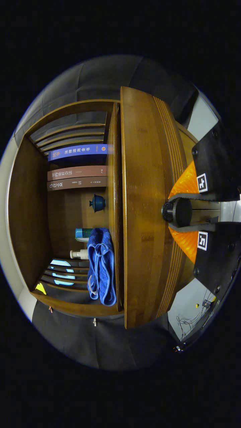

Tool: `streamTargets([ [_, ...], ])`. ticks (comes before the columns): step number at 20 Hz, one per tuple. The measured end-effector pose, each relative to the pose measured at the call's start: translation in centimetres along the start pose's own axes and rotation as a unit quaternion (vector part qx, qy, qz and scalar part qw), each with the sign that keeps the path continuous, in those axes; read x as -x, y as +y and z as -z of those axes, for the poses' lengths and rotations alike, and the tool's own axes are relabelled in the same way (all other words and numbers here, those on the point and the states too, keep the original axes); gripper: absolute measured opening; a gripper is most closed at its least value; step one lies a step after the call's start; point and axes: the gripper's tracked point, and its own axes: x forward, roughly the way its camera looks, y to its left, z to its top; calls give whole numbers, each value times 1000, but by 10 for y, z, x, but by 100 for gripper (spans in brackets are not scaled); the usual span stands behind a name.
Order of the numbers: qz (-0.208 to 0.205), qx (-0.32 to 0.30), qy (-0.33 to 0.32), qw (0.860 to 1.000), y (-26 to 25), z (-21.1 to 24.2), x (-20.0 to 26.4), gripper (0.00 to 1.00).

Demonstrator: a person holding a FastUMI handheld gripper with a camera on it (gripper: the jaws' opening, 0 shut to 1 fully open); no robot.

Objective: Pull open the drawer, take out the items inside it, and place them on the countertop above the cabinet.

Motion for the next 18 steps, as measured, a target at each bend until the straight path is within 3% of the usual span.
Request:
streamTargets([
  [9, 2, -15, 6, 1000, 2, 16, 83, 27],
  [18, -5, -19, 22, 1000, 2, 31, 112, 27],
])
